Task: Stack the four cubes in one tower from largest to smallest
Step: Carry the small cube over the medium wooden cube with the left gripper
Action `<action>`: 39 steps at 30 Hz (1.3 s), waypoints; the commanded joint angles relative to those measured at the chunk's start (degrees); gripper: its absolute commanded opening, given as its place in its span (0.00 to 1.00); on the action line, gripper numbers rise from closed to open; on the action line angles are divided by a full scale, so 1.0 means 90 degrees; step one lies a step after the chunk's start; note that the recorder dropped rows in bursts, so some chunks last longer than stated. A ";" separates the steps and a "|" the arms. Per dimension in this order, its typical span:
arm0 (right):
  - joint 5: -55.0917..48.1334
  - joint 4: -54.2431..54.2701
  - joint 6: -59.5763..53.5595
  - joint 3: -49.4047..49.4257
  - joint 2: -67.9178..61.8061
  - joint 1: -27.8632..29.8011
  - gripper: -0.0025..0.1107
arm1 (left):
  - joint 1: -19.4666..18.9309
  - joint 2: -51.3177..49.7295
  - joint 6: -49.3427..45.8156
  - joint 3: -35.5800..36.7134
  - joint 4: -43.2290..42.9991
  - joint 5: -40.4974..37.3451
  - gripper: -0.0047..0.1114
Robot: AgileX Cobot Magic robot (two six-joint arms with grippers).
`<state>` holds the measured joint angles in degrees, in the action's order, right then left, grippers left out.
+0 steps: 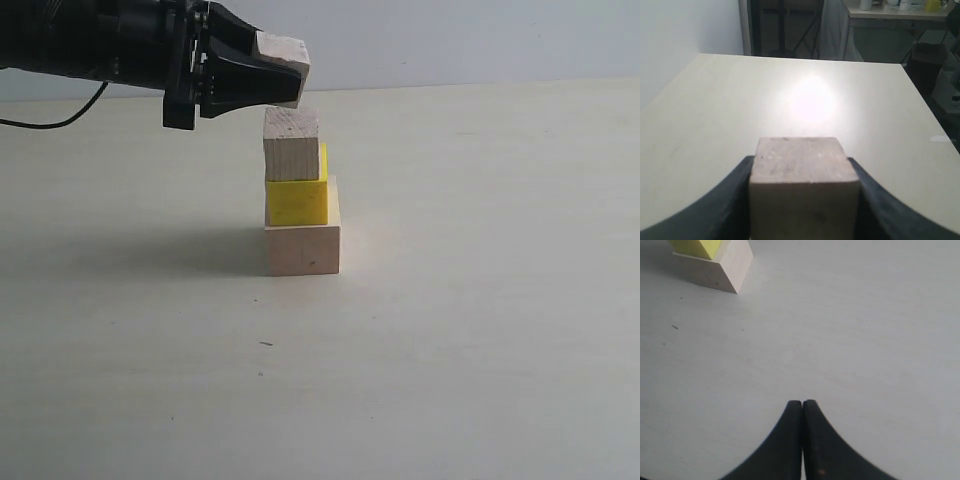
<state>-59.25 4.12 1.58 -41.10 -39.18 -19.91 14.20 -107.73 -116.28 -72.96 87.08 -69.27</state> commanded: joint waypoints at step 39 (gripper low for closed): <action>0.0249 0.0003 -0.0011 0.0017 0.0057 -0.0014 0.02 | -0.0011 -0.0545 -0.0411 -0.0406 0.0254 -0.0077 0.04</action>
<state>-57.60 4.33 1.68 -41.10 -39.18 -19.91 14.20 -112.11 -119.90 -75.90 89.08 -69.47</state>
